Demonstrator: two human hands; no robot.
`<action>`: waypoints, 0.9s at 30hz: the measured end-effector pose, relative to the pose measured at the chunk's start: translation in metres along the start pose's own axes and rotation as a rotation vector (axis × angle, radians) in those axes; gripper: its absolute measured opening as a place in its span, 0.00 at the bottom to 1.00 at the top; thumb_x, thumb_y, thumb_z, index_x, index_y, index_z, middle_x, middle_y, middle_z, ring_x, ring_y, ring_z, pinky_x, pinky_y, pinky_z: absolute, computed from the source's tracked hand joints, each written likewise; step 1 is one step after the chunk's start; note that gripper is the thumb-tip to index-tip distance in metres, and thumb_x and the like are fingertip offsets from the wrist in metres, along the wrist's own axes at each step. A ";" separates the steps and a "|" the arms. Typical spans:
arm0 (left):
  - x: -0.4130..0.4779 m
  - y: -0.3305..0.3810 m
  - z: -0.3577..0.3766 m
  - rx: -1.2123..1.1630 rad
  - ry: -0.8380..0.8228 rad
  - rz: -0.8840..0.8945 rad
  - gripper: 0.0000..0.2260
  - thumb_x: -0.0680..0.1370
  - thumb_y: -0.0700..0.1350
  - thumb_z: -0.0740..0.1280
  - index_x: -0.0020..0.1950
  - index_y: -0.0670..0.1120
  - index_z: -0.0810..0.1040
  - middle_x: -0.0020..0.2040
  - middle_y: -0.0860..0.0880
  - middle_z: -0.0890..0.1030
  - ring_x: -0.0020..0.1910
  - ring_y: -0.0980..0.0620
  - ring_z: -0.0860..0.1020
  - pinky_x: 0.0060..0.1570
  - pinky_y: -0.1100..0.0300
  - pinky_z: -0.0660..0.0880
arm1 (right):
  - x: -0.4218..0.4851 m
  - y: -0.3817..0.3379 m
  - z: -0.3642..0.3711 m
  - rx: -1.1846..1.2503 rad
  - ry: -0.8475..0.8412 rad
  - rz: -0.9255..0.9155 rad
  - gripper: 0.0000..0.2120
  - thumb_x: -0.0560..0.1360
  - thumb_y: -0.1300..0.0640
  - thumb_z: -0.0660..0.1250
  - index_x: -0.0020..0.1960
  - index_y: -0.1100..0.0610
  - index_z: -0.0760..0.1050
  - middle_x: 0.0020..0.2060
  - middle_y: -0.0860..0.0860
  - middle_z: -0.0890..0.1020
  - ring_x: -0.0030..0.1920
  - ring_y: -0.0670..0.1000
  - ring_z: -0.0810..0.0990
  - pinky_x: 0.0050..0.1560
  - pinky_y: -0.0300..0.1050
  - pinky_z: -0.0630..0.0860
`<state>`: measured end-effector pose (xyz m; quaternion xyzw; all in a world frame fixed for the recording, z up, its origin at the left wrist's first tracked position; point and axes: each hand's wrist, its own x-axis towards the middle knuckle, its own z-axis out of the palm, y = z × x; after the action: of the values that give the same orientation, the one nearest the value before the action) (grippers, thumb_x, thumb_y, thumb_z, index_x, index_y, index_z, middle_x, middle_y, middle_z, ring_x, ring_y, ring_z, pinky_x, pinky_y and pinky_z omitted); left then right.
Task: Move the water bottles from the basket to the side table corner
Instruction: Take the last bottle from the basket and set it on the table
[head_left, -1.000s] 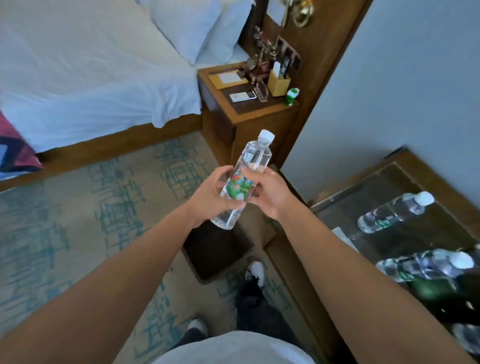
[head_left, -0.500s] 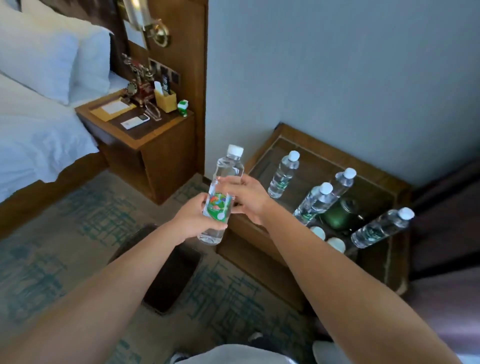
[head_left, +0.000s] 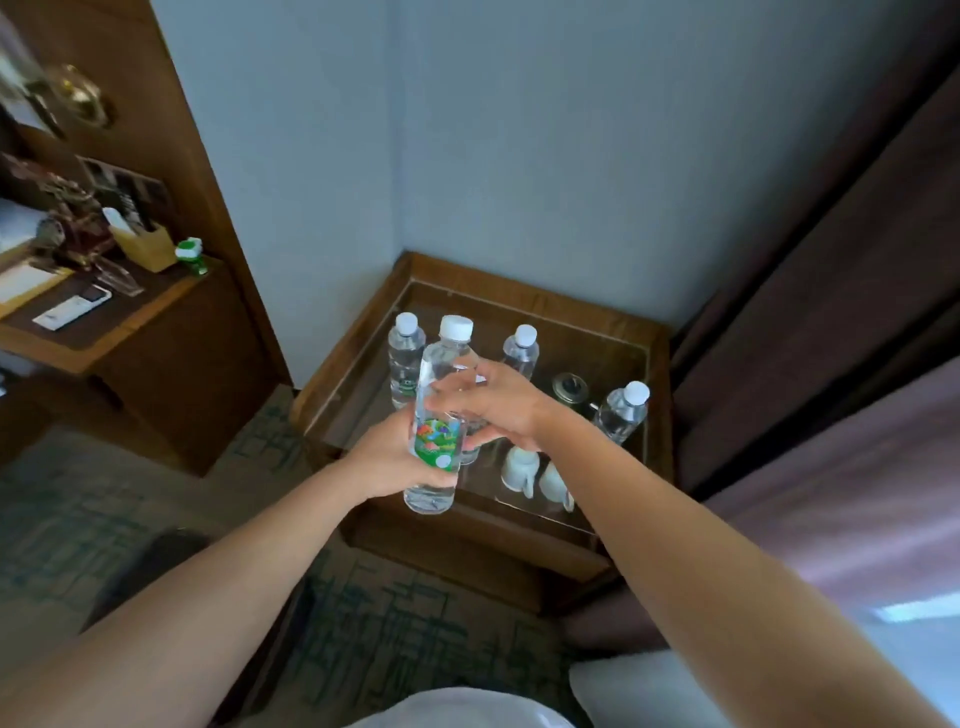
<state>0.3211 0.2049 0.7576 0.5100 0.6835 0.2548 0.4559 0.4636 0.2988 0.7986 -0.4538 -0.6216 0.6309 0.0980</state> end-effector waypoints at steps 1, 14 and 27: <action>0.006 0.006 0.012 0.001 -0.033 0.006 0.27 0.67 0.44 0.81 0.57 0.61 0.72 0.53 0.61 0.80 0.51 0.60 0.78 0.55 0.59 0.75 | -0.004 0.008 -0.012 -0.025 0.008 0.002 0.24 0.70 0.53 0.78 0.64 0.51 0.76 0.58 0.50 0.84 0.58 0.52 0.84 0.57 0.56 0.83; 0.091 0.034 0.133 -0.033 -0.081 -0.066 0.28 0.63 0.49 0.82 0.61 0.54 0.77 0.56 0.53 0.84 0.56 0.50 0.81 0.61 0.45 0.77 | -0.018 0.091 -0.110 -0.030 0.259 0.127 0.33 0.61 0.59 0.83 0.64 0.51 0.75 0.56 0.51 0.84 0.57 0.53 0.84 0.60 0.58 0.81; 0.148 0.024 0.136 -0.094 -0.058 -0.068 0.29 0.70 0.47 0.79 0.68 0.52 0.73 0.65 0.50 0.80 0.65 0.47 0.77 0.66 0.52 0.72 | 0.025 0.078 -0.106 -0.388 0.391 0.219 0.33 0.62 0.58 0.80 0.64 0.54 0.73 0.58 0.51 0.83 0.60 0.54 0.80 0.65 0.55 0.76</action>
<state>0.4426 0.3350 0.6620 0.4717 0.6744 0.2560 0.5071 0.5570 0.3737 0.7384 -0.6414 -0.6472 0.4078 0.0590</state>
